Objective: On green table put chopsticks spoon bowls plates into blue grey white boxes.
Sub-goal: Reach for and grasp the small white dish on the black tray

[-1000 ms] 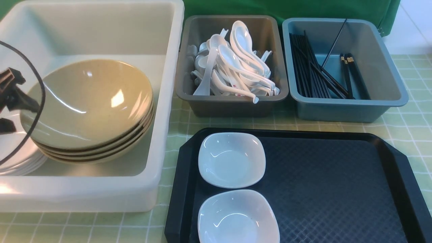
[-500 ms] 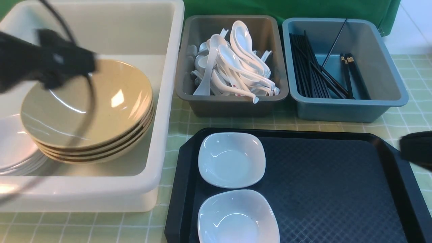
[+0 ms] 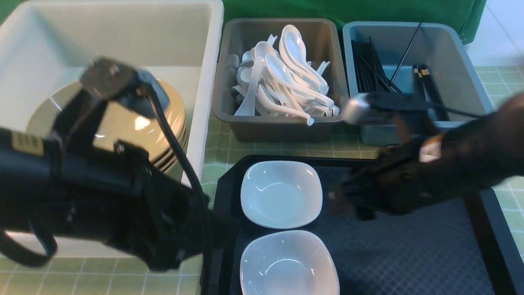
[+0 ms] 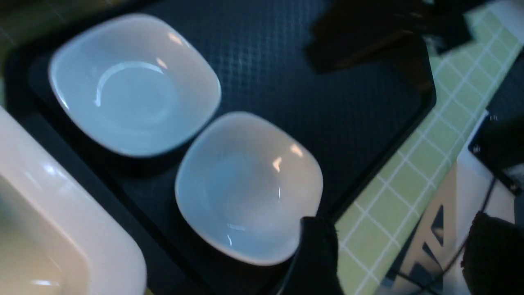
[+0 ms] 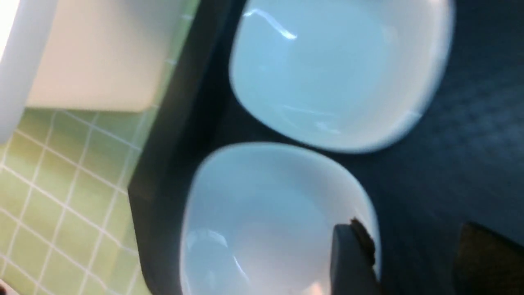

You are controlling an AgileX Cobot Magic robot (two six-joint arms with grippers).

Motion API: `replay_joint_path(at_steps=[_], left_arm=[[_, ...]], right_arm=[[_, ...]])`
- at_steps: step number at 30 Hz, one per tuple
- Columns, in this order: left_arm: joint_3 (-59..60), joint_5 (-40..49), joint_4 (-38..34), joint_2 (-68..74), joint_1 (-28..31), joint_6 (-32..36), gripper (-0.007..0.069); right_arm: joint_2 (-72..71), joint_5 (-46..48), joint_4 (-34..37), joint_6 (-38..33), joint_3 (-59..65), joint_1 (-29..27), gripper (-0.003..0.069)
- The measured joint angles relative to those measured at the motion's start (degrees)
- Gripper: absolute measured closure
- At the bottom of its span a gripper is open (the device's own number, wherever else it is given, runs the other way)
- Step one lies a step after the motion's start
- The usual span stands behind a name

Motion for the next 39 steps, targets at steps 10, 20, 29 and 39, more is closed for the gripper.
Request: replay_joint_path(at_steps=[10,20,29,39], left_arm=[[1.31,1.57,-0.54,0.0,-0.33,0.0,0.0305],[1.31,1.66,-1.68,0.0,-0.33,0.0,0.0305],[1.31,1.06,-1.86,0.0,-0.33,-0.69,0.0305],[1.31,0.25,-1.86,0.0,-0.33,-2.28,0.0305]], right_arm=[[16.88,-7.88,7.29,-1.85,-6.35,-3.57,0.0309],[23.2,-10.28,8.15,-2.36,-8.19,-3.67,0.0309],[23.45,-9.87,8.75,-4.63,-8.19,-4.13,0.0504],[19.33,-7.33,9.66,-7.6,-8.72,-5.43,0.0607]])
